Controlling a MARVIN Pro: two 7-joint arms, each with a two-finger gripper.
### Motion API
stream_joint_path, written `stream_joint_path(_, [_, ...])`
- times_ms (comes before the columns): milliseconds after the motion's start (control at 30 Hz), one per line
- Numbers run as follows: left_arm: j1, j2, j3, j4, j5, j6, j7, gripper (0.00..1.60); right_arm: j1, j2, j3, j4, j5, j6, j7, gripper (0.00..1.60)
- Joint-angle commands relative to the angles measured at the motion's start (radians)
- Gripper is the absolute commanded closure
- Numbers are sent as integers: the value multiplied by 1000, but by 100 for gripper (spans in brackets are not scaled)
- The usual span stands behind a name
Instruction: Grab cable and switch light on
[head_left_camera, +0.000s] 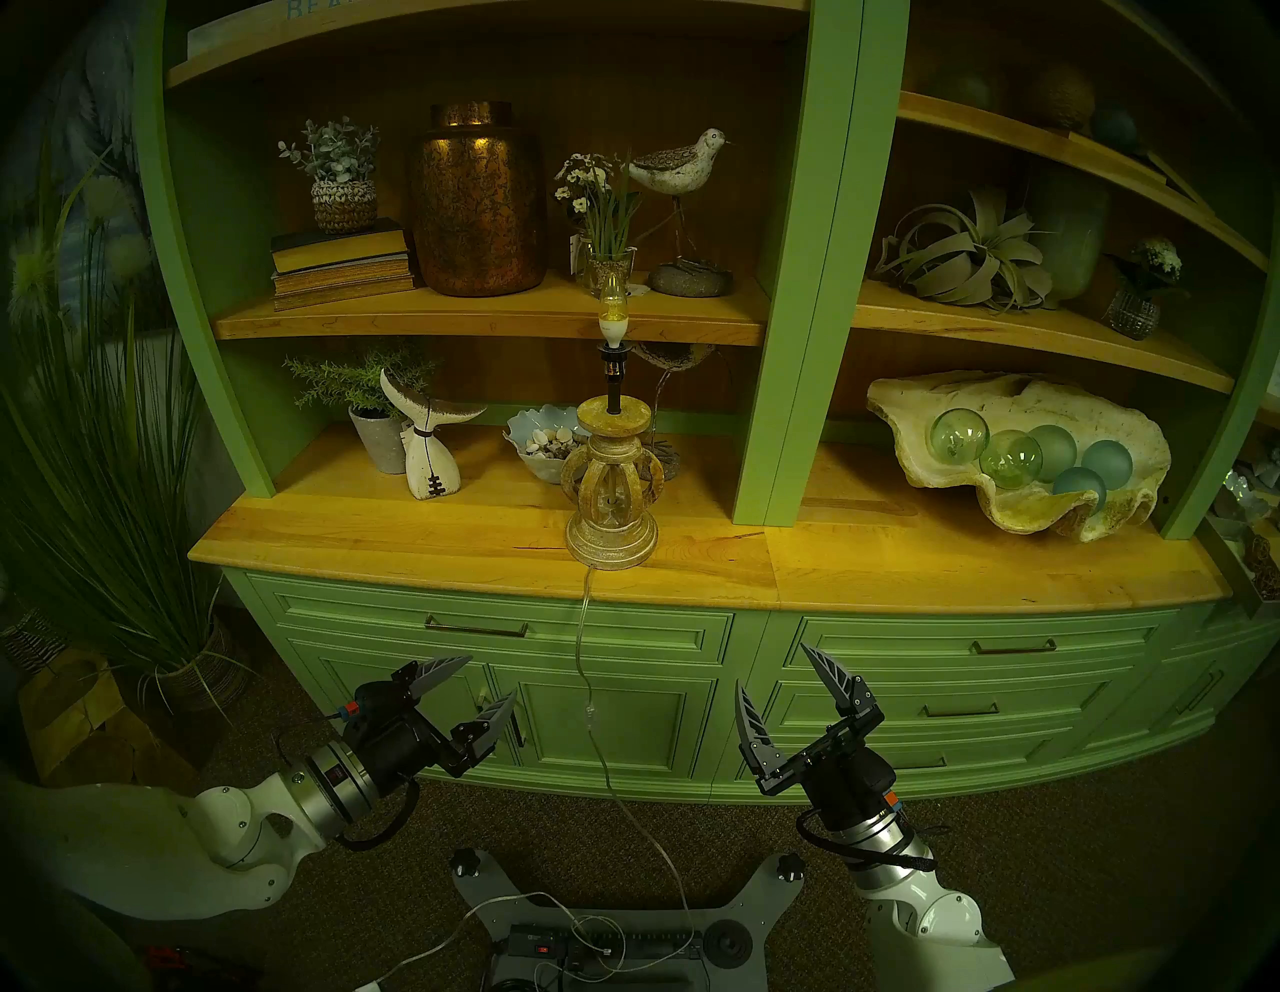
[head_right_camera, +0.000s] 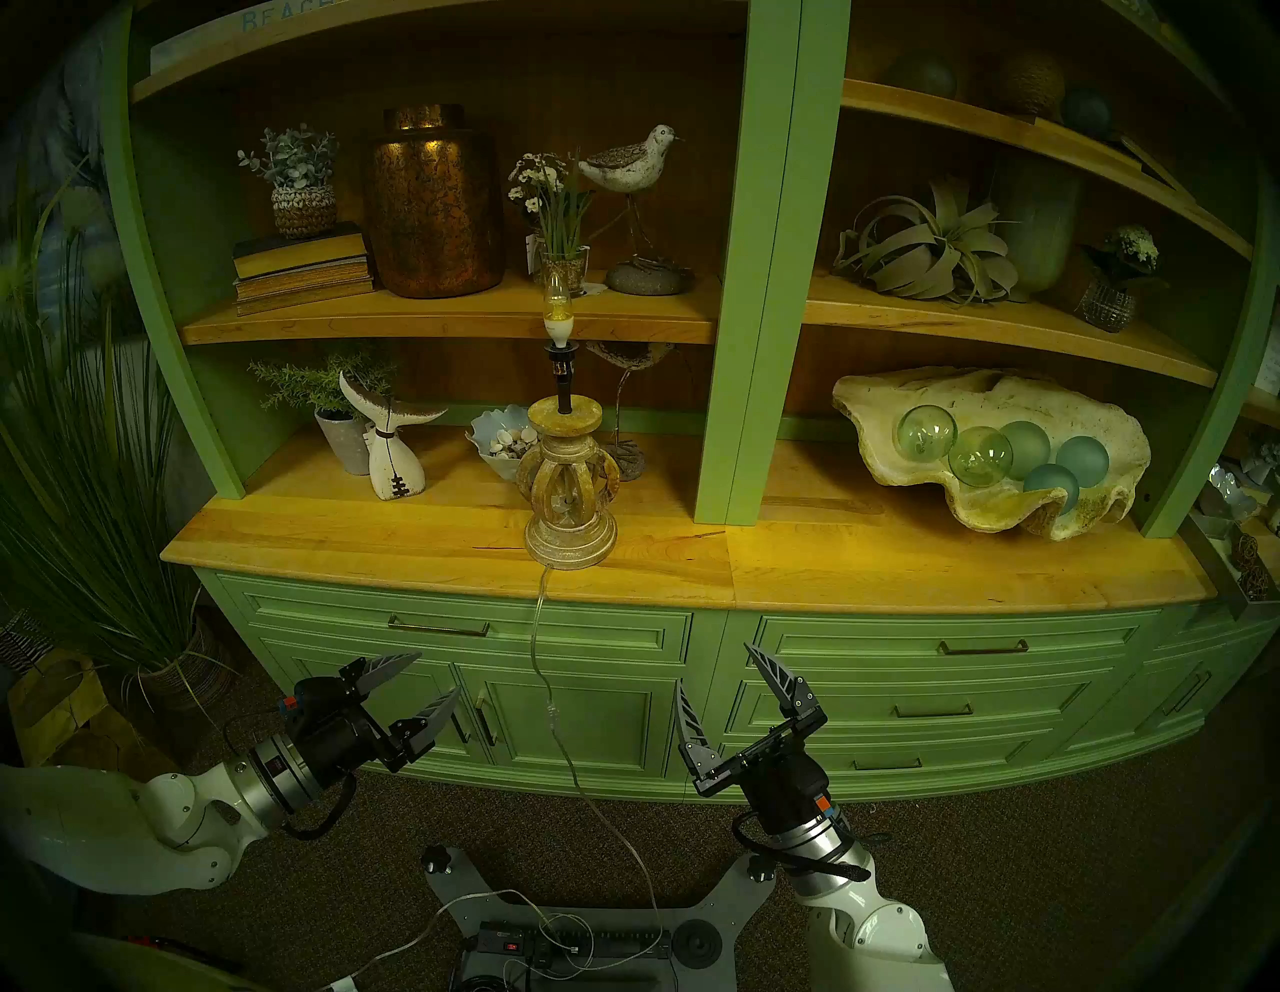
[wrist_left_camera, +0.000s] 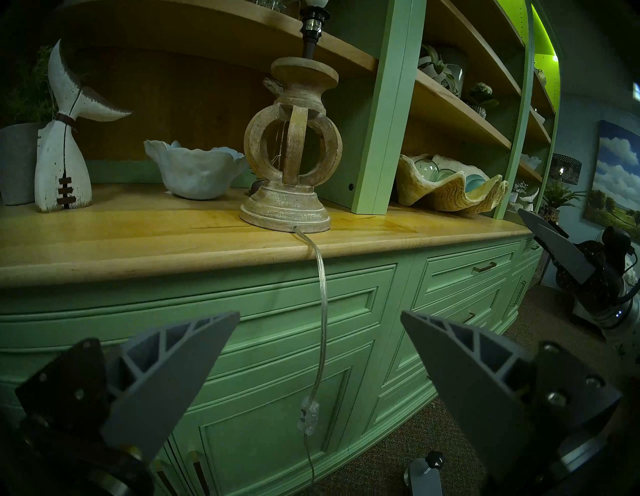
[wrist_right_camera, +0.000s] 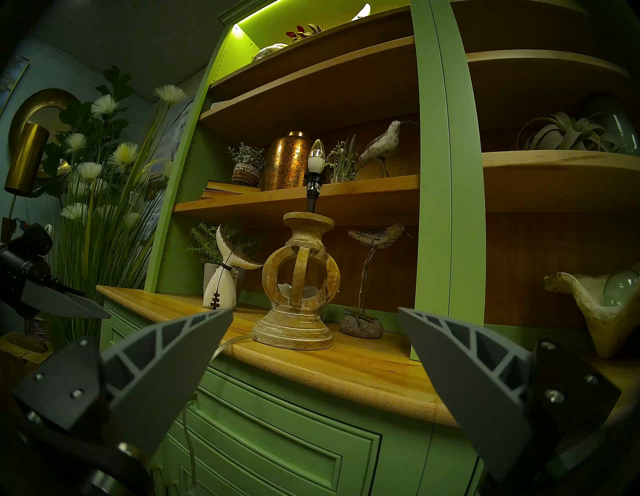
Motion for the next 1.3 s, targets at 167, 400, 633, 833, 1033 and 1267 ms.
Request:
stream_joint_path(167, [-31,-159,-32,-26,-49,176,241,0,5,1,-1,-21,2,-4,2,0])
stream_joint_path(400, [-57,-206,-71,-26,-118,175,326,0,5,1,-1,-22,2,-4,2,0])
stream_joint_path(633, [-86,-220,-61,-37,-110,236,299,0,4,1,-1,-22,2,-4,2,0])
stream_joint_path(833, [-101,-225,-3,-46,-69,384,233,0,4,1,-1,-23,2,-3,2,0])
stream_joint_path(1033, [-117,-299,-5,72,-127,419,208,0,4,1,-1,-24,2,-3,2,0])
stream_joint_path(1267, [-164,-391,-12,164,-103,449,220,0,5,1,-1,-21,2,-4,2,0])
